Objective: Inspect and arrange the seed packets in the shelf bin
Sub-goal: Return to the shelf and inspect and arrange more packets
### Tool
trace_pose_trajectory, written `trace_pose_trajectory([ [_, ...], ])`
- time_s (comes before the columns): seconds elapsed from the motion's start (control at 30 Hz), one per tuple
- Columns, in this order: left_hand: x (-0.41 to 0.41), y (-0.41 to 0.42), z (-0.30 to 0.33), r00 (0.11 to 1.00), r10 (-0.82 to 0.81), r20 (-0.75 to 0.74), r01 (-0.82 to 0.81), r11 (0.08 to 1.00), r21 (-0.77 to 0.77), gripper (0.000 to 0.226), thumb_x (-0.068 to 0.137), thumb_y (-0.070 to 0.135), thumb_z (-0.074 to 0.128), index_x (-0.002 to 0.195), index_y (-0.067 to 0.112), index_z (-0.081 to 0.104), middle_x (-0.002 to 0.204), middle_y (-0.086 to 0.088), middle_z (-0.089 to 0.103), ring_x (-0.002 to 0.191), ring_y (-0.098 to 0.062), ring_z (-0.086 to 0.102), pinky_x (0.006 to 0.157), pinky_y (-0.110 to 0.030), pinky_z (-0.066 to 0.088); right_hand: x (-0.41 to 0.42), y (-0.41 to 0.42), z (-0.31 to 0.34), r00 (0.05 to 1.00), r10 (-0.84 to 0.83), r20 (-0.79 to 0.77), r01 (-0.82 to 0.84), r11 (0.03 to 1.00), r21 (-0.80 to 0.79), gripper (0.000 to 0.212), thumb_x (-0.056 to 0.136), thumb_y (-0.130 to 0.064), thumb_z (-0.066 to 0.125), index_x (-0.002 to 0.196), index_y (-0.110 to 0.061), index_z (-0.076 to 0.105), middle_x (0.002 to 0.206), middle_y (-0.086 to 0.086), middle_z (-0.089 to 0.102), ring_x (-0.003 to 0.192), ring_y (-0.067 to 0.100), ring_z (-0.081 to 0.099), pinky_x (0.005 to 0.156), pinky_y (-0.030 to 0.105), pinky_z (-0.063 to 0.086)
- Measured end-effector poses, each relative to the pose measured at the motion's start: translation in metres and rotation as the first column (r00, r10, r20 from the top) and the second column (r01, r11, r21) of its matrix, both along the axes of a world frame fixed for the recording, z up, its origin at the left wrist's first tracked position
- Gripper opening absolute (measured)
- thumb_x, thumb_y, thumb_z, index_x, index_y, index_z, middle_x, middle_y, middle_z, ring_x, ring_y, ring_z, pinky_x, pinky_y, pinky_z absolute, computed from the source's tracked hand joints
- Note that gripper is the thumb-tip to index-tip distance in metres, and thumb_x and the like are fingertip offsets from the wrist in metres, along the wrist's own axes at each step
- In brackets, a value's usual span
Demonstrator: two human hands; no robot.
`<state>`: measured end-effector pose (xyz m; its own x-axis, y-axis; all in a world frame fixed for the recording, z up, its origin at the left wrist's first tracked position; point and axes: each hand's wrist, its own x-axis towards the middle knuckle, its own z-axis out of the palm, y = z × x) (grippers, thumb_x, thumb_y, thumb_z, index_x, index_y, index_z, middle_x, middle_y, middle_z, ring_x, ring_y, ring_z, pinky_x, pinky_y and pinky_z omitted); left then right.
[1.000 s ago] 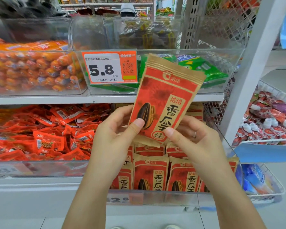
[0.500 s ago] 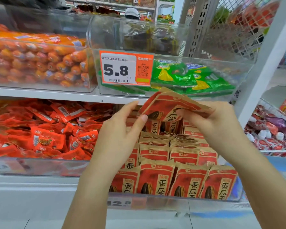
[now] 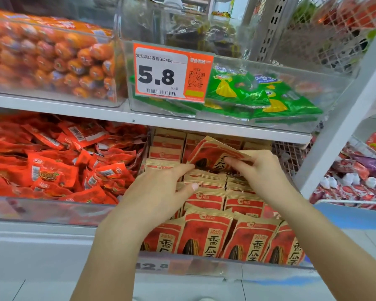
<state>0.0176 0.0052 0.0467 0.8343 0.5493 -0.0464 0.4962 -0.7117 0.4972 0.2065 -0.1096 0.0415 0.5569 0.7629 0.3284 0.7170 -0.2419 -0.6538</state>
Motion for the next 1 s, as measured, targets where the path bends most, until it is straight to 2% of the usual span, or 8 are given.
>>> trace_pose_trajectory([
  [0.13, -0.001, 0.001, -0.002, 1.0, 0.001, 0.014, -0.001, 1.0, -0.016, 0.051, 0.096, 0.057, 0.042, 0.145, 0.052, 0.03, 0.142, 0.012, 0.053, 0.135, -0.017, 0.043, 0.109, -0.036, 0.039, 0.013, 0.019, -0.003, 0.998, -0.016, -0.062, 0.008, 0.992, -0.127, 0.011, 0.094, -0.027, 0.064, 0.09, -0.025, 0.074, 0.075, -0.027, 0.06, 0.076, -0.005, 0.057, 0.065, 0.016, 0.038],
  [0.23, -0.001, 0.002, -0.004, 0.999, 0.006, 0.033, -0.005, 1.0, -0.025, 0.051, 0.095, 0.058, 0.043, 0.144, 0.054, 0.03, 0.14, 0.013, 0.055, 0.13, -0.015, 0.048, 0.107, -0.037, 0.042, 0.018, 0.031, -0.005, 0.998, -0.022, -0.066, 0.007, 0.978, -0.209, 0.036, 0.095, -0.026, 0.063, 0.059, -0.024, 0.058, 0.047, -0.021, 0.048, 0.052, -0.003, 0.047, 0.05, 0.015, 0.032],
  [0.3, -0.002, 0.003, -0.005, 0.999, 0.009, 0.037, -0.008, 1.0, -0.028, 0.051, 0.095, 0.059, 0.043, 0.144, 0.055, 0.031, 0.139, 0.014, 0.055, 0.128, -0.015, 0.049, 0.106, -0.037, 0.043, 0.017, 0.037, -0.003, 0.996, -0.029, -0.087, 0.007, 0.972, -0.236, 0.043, 0.095, -0.025, 0.062, 0.054, -0.017, 0.054, 0.037, -0.012, 0.039, 0.041, 0.004, 0.04, 0.042, 0.014, 0.029],
  [0.47, -0.002, 0.005, -0.008, 0.999, 0.01, 0.045, -0.009, 0.999, -0.032, 0.05, 0.095, 0.058, 0.044, 0.144, 0.055, 0.032, 0.137, 0.013, 0.057, 0.129, -0.015, 0.049, 0.107, -0.038, 0.043, 0.019, 0.042, -0.004, 0.997, -0.018, -0.075, 0.0, 0.973, -0.229, 0.04, 0.096, -0.027, 0.062, 0.08, 0.009, 0.068, 0.055, -0.002, 0.045, 0.047, 0.004, 0.04, 0.044, 0.013, 0.031],
  [0.57, -0.001, 0.005, -0.008, 0.999, 0.013, 0.047, -0.011, 0.999, -0.031, 0.05, 0.095, 0.058, 0.044, 0.143, 0.055, 0.031, 0.141, 0.016, 0.053, 0.132, -0.015, 0.046, 0.108, -0.037, 0.042, 0.017, 0.043, -0.011, 1.0, 0.009, -0.005, -0.01, 0.918, -0.396, 0.036, 0.096, -0.031, 0.061, 0.086, 0.003, 0.071, 0.062, 0.005, 0.056, 0.054, 0.011, 0.047, 0.044, 0.015, 0.031],
  [0.7, -0.001, 0.004, -0.009, 0.999, 0.02, 0.042, -0.018, 0.999, -0.033, 0.052, 0.094, 0.06, 0.043, 0.144, 0.055, 0.03, 0.144, 0.015, 0.05, 0.134, -0.016, 0.044, 0.109, -0.04, 0.04, 0.017, 0.049, -0.005, 0.999, -0.036, -0.026, 0.023, 0.92, -0.392, 0.029, 0.092, -0.034, 0.065, 0.113, -0.014, 0.071, 0.099, 0.001, 0.066, 0.089, 0.017, 0.06, 0.073, 0.024, 0.042],
  [0.87, 0.0, 0.004, -0.009, 0.999, 0.025, 0.034, -0.024, 0.999, -0.028, 0.053, 0.094, 0.06, 0.043, 0.144, 0.055, 0.029, 0.142, 0.014, 0.052, 0.135, -0.018, 0.044, 0.11, -0.042, 0.04, 0.018, 0.059, -0.002, 0.989, -0.088, 0.118, 0.133, 0.878, -0.46, 0.023, 0.092, -0.036, 0.065, 0.105, -0.018, 0.071, 0.086, 0.0, 0.069, 0.077, 0.015, 0.056, 0.072, 0.027, 0.046],
  [1.0, 0.0, 0.004, -0.01, 0.999, 0.024, 0.03, -0.024, 0.999, -0.027, 0.053, 0.093, 0.061, 0.043, 0.144, 0.056, 0.028, 0.138, 0.014, 0.056, 0.133, -0.019, 0.045, 0.109, -0.043, 0.041, 0.026, 0.067, -0.003, 0.985, -0.17, -0.028, 0.139, 0.88, -0.455, 0.024, 0.095, -0.024, 0.058, 0.113, -0.013, 0.071, 0.116, 0.008, 0.069, 0.088, 0.021, 0.059, 0.071, 0.027, 0.045],
])
